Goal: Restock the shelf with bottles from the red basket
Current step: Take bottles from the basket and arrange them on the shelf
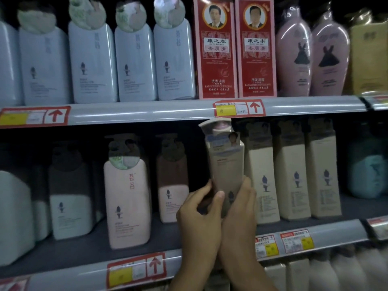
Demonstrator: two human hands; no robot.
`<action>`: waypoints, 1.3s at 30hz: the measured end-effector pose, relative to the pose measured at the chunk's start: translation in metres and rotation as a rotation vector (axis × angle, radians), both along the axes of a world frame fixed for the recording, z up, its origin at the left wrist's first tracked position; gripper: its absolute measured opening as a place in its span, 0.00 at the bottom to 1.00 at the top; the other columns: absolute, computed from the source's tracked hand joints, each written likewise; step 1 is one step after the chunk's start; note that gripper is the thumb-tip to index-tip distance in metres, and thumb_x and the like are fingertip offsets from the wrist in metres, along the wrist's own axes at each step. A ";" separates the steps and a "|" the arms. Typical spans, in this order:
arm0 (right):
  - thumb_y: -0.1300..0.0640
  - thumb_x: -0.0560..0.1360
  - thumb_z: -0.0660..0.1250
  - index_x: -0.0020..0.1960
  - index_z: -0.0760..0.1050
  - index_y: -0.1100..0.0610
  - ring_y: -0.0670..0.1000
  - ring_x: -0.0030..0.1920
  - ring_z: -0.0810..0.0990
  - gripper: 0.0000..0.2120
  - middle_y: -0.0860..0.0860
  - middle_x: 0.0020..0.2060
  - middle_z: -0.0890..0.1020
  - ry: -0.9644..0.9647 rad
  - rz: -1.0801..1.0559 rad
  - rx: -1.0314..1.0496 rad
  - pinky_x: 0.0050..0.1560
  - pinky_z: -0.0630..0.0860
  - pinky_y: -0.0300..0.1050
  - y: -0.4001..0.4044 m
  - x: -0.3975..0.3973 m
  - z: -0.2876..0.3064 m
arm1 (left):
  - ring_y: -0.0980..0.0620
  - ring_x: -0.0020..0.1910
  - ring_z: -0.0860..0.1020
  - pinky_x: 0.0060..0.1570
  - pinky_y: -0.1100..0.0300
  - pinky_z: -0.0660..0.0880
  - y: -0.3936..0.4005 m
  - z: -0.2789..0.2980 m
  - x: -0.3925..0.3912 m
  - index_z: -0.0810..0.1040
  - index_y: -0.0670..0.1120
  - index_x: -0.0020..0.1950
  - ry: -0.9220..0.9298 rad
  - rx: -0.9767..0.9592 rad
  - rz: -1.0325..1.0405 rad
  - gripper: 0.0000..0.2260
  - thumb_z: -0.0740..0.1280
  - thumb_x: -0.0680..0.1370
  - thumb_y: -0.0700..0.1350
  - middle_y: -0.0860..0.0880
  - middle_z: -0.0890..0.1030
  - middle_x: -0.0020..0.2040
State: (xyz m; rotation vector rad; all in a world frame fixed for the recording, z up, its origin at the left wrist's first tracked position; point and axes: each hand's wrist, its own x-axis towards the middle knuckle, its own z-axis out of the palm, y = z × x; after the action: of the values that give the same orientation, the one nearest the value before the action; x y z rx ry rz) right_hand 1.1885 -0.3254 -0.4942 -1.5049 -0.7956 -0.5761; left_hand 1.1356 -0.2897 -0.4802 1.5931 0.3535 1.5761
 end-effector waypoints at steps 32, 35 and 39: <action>0.49 0.74 0.76 0.73 0.65 0.57 0.54 0.63 0.71 0.34 0.51 0.59 0.70 0.047 -0.066 -0.233 0.62 0.73 0.52 -0.024 0.011 -0.014 | 0.74 0.47 0.80 0.40 0.79 0.74 -0.011 -0.007 -0.016 0.80 0.56 0.64 0.376 0.000 -0.069 0.16 0.67 0.81 0.39 0.64 0.84 0.42; 0.52 0.73 0.77 0.68 0.68 0.58 0.53 0.60 0.72 0.29 0.47 0.54 0.67 0.053 -0.054 -0.209 0.60 0.74 0.51 -0.025 0.011 -0.015 | 0.73 0.46 0.81 0.40 0.79 0.74 -0.009 -0.008 -0.016 0.80 0.54 0.66 0.392 0.013 -0.061 0.18 0.66 0.81 0.37 0.64 0.84 0.43; 0.59 0.73 0.76 0.68 0.70 0.60 0.56 0.60 0.75 0.27 0.54 0.57 0.71 0.057 -0.065 -0.236 0.58 0.76 0.53 -0.023 0.008 -0.013 | 0.73 0.47 0.80 0.40 0.79 0.73 -0.012 -0.008 -0.015 0.78 0.53 0.69 0.394 0.020 -0.038 0.19 0.67 0.80 0.38 0.62 0.83 0.46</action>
State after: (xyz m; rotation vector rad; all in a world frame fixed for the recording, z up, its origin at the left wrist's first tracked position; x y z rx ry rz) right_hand 1.1964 -0.3487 -0.5075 -1.7614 -0.7937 -0.4977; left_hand 1.1201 -0.3018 -0.4883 1.9141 0.5158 1.2341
